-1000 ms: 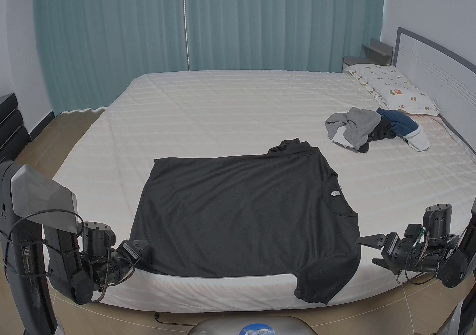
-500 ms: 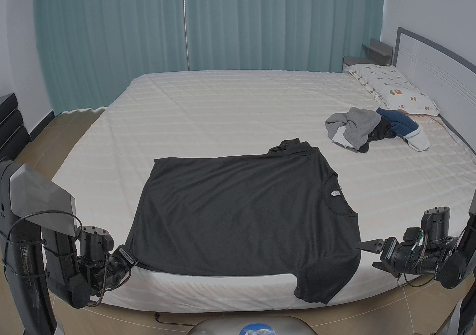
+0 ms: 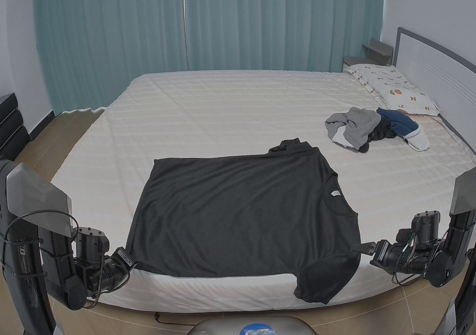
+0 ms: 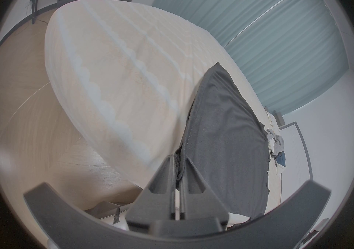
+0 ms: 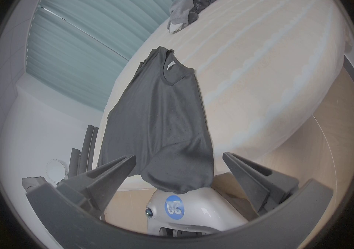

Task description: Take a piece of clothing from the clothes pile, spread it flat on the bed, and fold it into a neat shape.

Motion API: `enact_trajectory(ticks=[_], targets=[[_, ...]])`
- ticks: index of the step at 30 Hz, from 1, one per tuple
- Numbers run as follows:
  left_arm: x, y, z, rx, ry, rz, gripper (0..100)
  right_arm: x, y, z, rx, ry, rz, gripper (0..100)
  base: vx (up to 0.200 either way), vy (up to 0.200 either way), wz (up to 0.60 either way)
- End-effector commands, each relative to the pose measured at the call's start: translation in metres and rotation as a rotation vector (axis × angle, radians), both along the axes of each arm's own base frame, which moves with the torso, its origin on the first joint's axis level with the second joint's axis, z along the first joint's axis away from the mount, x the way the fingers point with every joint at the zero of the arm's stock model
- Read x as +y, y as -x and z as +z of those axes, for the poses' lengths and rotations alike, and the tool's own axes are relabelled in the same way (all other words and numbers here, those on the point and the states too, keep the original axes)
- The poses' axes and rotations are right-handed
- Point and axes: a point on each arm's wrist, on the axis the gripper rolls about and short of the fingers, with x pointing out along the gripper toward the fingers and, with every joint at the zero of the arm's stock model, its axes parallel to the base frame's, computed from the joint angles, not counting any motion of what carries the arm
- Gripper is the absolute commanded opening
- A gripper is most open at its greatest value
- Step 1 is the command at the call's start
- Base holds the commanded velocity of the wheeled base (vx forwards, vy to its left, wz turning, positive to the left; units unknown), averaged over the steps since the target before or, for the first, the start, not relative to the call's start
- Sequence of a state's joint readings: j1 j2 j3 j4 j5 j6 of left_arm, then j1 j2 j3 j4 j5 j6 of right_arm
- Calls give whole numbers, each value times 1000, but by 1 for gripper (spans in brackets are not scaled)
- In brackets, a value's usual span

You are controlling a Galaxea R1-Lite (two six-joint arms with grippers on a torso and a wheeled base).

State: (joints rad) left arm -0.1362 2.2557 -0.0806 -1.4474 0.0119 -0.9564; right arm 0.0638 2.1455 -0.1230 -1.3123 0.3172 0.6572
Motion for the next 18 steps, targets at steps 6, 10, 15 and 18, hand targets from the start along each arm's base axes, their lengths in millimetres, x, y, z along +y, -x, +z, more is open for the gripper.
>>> enact_trajectory(ticks=[6, 10, 15, 18], targets=[[2, 5, -1, -7, -2, -3, 0, 4, -25, -16, -21, 22, -13, 100, 0, 0, 0], [3, 4, -1, -8, -1, 2, 0, 9, -39, -14, -61, 21, 0, 100, 0, 0, 0], [3, 4, -2, -5, -2, 2, 0, 10, -47, -23, -52, 27, 3, 0, 0, 0, 0], [3, 4, -4, 0, -5, 0, 0, 11, -53, -23, -69, 25, 3, 0, 0, 0, 0]])
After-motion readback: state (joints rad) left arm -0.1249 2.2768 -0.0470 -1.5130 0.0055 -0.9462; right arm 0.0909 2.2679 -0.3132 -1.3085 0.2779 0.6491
